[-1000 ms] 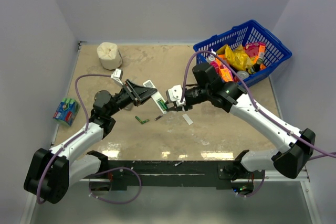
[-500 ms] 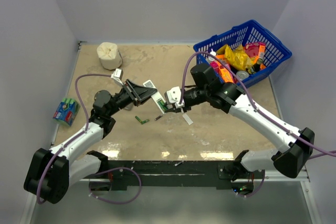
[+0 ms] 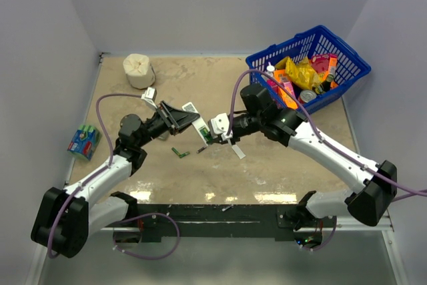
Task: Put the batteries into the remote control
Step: Load the battery into the remote control.
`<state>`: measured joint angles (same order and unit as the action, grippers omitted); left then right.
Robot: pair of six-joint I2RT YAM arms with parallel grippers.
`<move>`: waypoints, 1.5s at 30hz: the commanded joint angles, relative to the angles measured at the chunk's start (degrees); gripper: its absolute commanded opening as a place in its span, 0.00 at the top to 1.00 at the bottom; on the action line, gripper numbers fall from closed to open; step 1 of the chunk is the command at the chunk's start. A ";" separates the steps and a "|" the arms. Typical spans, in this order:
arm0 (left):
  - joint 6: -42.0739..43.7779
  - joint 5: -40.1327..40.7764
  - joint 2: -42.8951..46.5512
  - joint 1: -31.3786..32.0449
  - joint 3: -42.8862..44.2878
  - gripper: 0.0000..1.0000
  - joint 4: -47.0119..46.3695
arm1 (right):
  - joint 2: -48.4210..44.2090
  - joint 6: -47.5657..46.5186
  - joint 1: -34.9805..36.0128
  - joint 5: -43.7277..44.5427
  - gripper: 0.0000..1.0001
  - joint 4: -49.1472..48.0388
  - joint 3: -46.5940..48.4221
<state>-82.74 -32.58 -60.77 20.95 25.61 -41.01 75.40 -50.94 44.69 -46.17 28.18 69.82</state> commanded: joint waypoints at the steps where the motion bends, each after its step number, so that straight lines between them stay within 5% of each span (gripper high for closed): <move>1: -5.49 -3.63 0.31 -0.12 2.70 1.00 -10.21 | 2.47 -0.65 -0.56 1.62 0.77 -1.02 -2.23; 21: -9.37 -6.53 -0.93 -0.12 3.49 1.00 -17.61 | 10.64 3.91 -4.52 -3.48 0.96 -7.27 -2.15; 32: -8.76 -6.80 -1.19 -0.21 3.75 1.00 -18.94 | 11.79 8.31 -5.58 -5.07 0.98 -9.64 -1.45; 37: 2.11 -3.56 0.30 -0.21 4.36 1.00 -6.48 | 8.64 11.29 -5.22 -5.16 0.93 -9.55 0.66; 39: 5.73 -2.15 0.30 -0.21 4.63 1.00 -3.38 | 7.58 13.40 -4.79 -5.07 0.84 -10.25 1.19; 45: 6.10 1.55 -1.71 -0.21 2.87 1.00 -3.72 | 3.97 19.02 -4.52 -5.33 0.70 -14.20 2.33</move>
<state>-77.28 -32.08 -63.09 20.16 26.46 -40.82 82.02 -37.06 40.97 -54.87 15.86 69.54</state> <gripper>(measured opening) 0.298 0.278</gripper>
